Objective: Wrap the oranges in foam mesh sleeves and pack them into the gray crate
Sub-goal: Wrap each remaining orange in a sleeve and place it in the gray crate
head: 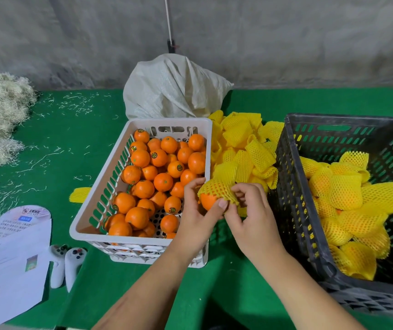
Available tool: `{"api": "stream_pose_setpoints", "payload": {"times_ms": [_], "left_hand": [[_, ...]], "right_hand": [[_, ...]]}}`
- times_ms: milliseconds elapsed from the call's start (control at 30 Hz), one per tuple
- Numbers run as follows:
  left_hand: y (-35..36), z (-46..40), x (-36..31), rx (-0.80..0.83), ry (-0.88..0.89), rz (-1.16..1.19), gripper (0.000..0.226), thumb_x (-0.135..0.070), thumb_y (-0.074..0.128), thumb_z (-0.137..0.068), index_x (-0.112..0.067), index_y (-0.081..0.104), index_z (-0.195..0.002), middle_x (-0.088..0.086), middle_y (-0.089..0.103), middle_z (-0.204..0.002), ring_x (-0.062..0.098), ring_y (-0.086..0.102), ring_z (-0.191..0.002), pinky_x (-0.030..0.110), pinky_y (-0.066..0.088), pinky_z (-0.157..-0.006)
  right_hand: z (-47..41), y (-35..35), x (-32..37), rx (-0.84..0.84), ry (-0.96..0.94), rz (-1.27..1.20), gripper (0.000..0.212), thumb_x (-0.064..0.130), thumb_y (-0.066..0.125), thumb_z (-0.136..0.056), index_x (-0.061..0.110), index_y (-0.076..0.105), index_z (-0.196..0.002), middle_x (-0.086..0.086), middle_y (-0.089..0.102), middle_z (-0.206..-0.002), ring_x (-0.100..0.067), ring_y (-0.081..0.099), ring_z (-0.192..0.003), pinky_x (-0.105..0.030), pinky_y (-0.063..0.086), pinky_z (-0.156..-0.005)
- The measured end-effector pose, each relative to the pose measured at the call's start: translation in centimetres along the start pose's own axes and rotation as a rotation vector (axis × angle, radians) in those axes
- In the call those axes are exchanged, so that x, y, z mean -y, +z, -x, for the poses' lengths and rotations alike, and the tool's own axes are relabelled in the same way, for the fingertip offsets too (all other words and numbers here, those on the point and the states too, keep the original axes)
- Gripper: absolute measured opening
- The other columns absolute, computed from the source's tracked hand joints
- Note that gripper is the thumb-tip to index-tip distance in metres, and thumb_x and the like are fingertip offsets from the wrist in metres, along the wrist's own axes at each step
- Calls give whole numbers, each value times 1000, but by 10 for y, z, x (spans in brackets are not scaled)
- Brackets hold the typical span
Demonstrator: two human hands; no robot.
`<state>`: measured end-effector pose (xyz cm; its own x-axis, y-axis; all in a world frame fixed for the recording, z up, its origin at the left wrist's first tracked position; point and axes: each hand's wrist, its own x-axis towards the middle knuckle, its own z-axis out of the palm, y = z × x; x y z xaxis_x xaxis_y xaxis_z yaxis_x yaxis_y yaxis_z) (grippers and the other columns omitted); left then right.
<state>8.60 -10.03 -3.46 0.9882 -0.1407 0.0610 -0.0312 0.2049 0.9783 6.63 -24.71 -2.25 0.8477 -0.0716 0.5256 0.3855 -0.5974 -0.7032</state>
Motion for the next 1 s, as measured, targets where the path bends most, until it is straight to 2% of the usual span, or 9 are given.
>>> {"api": "stream_pose_setpoints", "payload": {"times_ms": [67, 167, 333, 467, 633, 733, 833, 933, 1000], "left_hand": [[-7, -1, 1, 126, -27, 28, 73, -26, 80, -94, -37, 35, -151, 6, 62, -141, 29, 64, -127, 43, 54, -107], [-11, -3, 5, 173, -45, -40, 79, -13, 77, -94, -42, 36, -154, -7, 68, -122, 25, 63, -112, 42, 52, -102], [-3, -1, 6, 83, 29, -46, 73, -17, 84, -91, -30, 42, -150, 5, 67, -135, 27, 69, -119, 38, 56, -100], [3, 0, 4, -10, 126, -51, 64, -18, 85, -90, -24, 46, -140, 2, 71, -123, 21, 72, -109, 30, 58, -93], [5, 0, 2, -84, 132, -62, 61, -33, 88, -85, -32, 49, -132, 0, 74, -113, 18, 73, -101, 26, 58, -86], [4, 0, 3, -63, 66, -21, 56, -43, 88, -84, -36, 54, -128, 0, 73, -114, 20, 72, -107, 33, 59, -89], [-1, 0, 5, -10, 11, -10, 54, -42, 88, -85, -41, 52, -125, 1, 71, -119, 27, 70, -116, 43, 59, -97], [-3, 0, 4, 22, 5, 7, 62, -35, 87, -88, -44, 47, -135, 5, 68, -128, 33, 67, -122, 45, 58, -101], [-5, 0, 3, 69, 7, 10, 69, -32, 86, -88, -47, 45, -142, 6, 65, -136, 33, 64, -128, 48, 56, -105]], "right_hand": [[-2, -2, -4, 17, 12, 3, 36, 29, 52, -98, 13, 58, -129, 9, 47, -118, -11, 54, -108, -5, 40, -89], [-7, -7, -11, 14, -51, 22, 32, 18, 56, -102, 8, 65, -131, -1, 55, -119, -10, 55, -110, -11, 43, -95], [-11, -15, -12, -39, -109, 72, 25, 8, 61, -95, 3, 72, -117, -7, 62, -107, -16, 61, -95, -33, 54, -78], [-10, -12, 0, -77, -233, 146, 21, 10, 58, -94, 0, 74, -104, -11, 65, -101, -24, 66, -92, -36, 58, -75], [-9, -10, 6, -88, -330, 175, 20, 10, 58, -95, 0, 73, -102, -12, 64, -101, -26, 65, -94, -33, 56, -81], [-9, -9, 2, -32, -228, 160, 25, 16, 60, -94, 5, 68, -115, -8, 59, -113, -26, 60, -102, -37, 54, -86], [-11, -13, -5, 108, -65, 55, 48, 11, 66, -93, 12, 56, -140, -3, 47, -133, -18, 54, -118, -38, 54, -91], [-16, -17, -7, 218, -131, 40, 53, 3, 65, -94, 13, 56, -145, 2, 49, -138, -11, 52, -122, -31, 53, -92], [-20, -17, -6, 156, -180, 64, 45, 2, 60, -94, 10, 63, -138, -3, 57, -130, -16, 59, -113, -29, 53, -88]]}}
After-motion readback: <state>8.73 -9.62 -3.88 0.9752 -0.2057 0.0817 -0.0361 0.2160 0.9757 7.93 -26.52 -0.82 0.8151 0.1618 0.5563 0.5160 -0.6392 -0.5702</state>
